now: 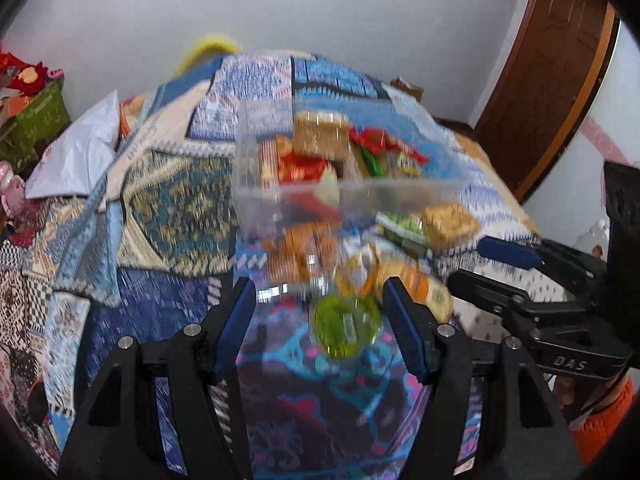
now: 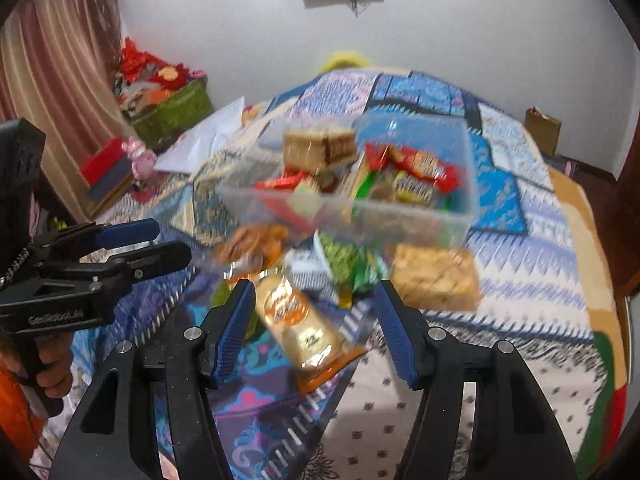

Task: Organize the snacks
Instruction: 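Grasp the green jelly cup with the left tool while the right tool grasps the yellow-wrapped cake, then carry the jelly cup and yellow cake into the clear box and open both tools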

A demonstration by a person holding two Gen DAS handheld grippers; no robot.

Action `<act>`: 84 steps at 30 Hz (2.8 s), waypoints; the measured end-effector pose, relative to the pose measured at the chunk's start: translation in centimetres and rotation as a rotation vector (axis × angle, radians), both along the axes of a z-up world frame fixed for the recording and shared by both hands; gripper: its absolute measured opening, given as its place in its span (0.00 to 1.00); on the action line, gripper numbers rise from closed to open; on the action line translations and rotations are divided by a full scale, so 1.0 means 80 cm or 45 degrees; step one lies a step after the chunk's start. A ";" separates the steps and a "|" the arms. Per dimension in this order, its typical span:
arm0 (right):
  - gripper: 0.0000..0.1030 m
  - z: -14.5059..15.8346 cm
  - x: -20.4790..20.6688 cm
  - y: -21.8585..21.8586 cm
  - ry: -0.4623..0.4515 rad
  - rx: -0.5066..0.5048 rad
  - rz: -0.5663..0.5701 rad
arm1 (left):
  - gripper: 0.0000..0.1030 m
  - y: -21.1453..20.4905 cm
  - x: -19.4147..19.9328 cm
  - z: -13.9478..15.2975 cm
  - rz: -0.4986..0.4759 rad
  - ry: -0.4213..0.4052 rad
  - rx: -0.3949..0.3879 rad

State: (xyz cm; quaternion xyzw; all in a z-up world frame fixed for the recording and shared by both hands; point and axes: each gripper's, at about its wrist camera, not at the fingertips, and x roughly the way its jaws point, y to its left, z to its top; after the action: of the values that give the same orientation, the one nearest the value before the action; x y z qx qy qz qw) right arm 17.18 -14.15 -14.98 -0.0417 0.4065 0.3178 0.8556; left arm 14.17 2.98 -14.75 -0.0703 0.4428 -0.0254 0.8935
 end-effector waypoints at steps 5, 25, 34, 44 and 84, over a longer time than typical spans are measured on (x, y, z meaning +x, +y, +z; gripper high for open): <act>0.56 -0.030 0.003 0.016 0.077 -0.038 0.045 | 0.63 -0.002 -0.007 -0.026 -0.014 0.064 -0.001; 0.34 -0.044 -0.005 -0.014 0.085 -0.036 0.013 | 0.63 -0.032 0.033 -0.077 -0.061 0.150 -0.054; 0.33 -0.033 -0.013 -0.022 0.068 -0.008 -0.011 | 0.54 -0.030 0.021 -0.084 -0.027 0.124 -0.050; 0.33 0.002 -0.016 -0.025 -0.030 0.026 -0.031 | 0.54 -0.022 -0.010 -0.034 -0.025 0.003 -0.077; 0.33 -0.002 0.131 0.049 -0.029 0.045 -0.155 | 0.54 0.043 0.169 -0.027 0.113 -0.106 -0.033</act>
State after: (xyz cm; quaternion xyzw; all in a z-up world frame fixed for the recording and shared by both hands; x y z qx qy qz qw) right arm 27.64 -10.21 -15.16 -0.0054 0.3927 0.2718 0.8786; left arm 27.67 6.38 -16.90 -0.1003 0.4014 0.0059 0.9104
